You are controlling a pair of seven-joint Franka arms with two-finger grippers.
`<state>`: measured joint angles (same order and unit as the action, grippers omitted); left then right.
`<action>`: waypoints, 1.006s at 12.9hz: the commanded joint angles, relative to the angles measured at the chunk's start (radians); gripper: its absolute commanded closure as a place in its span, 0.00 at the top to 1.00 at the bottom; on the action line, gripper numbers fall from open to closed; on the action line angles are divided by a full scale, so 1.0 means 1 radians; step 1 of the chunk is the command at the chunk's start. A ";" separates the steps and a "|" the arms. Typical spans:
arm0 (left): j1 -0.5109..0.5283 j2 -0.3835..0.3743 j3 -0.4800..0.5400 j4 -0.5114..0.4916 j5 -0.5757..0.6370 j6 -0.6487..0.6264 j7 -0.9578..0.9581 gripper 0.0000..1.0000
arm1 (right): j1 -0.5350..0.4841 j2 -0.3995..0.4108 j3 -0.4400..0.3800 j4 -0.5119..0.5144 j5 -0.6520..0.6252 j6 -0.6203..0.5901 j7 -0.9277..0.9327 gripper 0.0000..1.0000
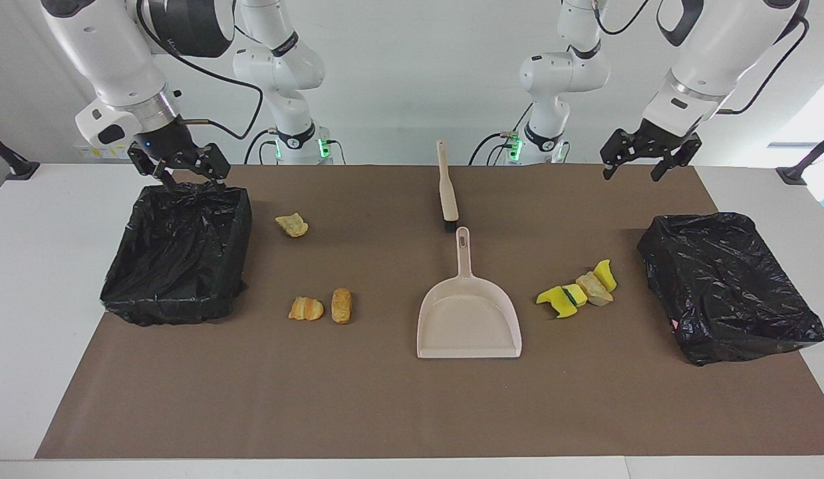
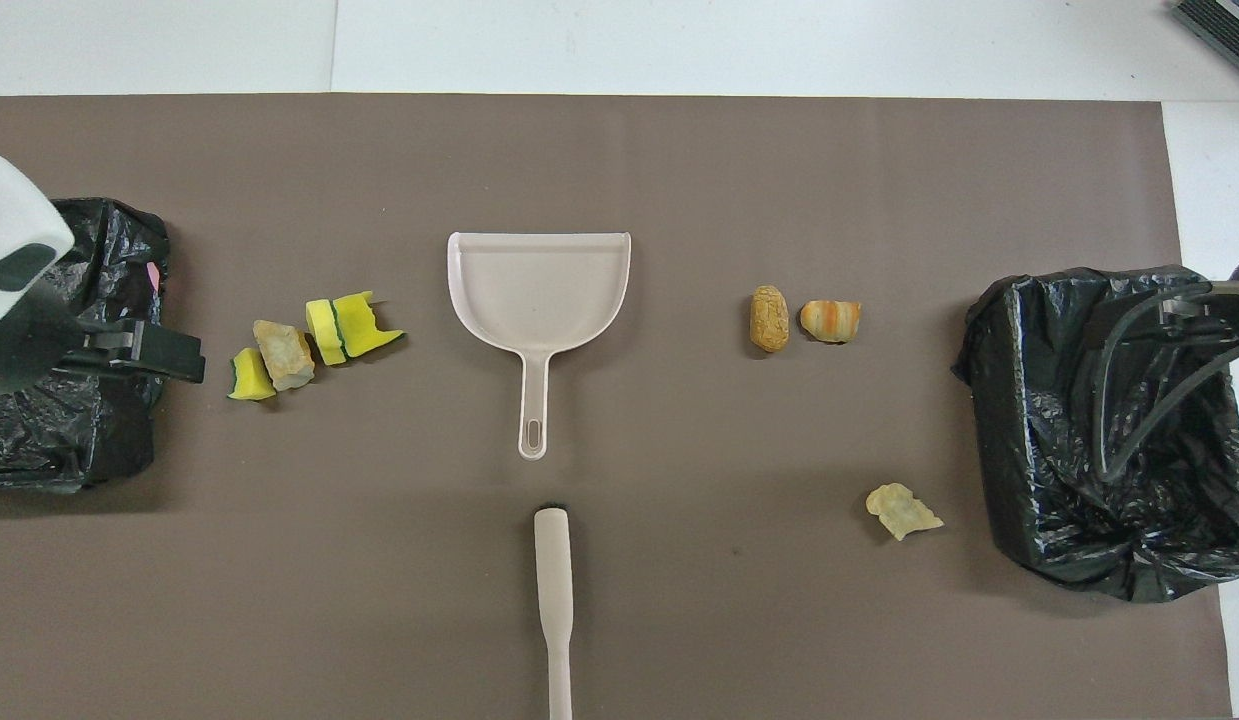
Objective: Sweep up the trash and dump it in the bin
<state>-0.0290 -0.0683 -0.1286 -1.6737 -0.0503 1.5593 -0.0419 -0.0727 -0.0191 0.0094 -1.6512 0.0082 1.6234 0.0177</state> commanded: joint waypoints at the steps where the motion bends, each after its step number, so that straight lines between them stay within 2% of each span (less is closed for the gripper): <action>1: -0.075 -0.066 0.011 -0.104 -0.011 0.021 -0.006 1.00 | -0.006 -0.015 0.003 -0.016 0.019 -0.004 0.021 1.00; 6: -0.231 -0.201 0.009 -0.315 -0.077 0.051 -0.082 1.00 | -0.004 -0.015 0.004 -0.015 0.019 -0.004 0.021 1.00; 10: -0.447 -0.286 0.009 -0.515 -0.080 0.194 -0.352 1.00 | -0.004 -0.015 0.003 -0.016 0.018 -0.004 0.021 1.00; 13: -0.567 -0.307 0.009 -0.625 -0.123 0.277 -0.514 1.00 | 0.002 -0.018 0.004 -0.016 -0.005 -0.043 0.021 1.00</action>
<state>-0.5351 -0.3218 -0.1395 -2.1923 -0.1467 1.7599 -0.4837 -0.0723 -0.0191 0.0094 -1.6514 0.0080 1.6035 0.0177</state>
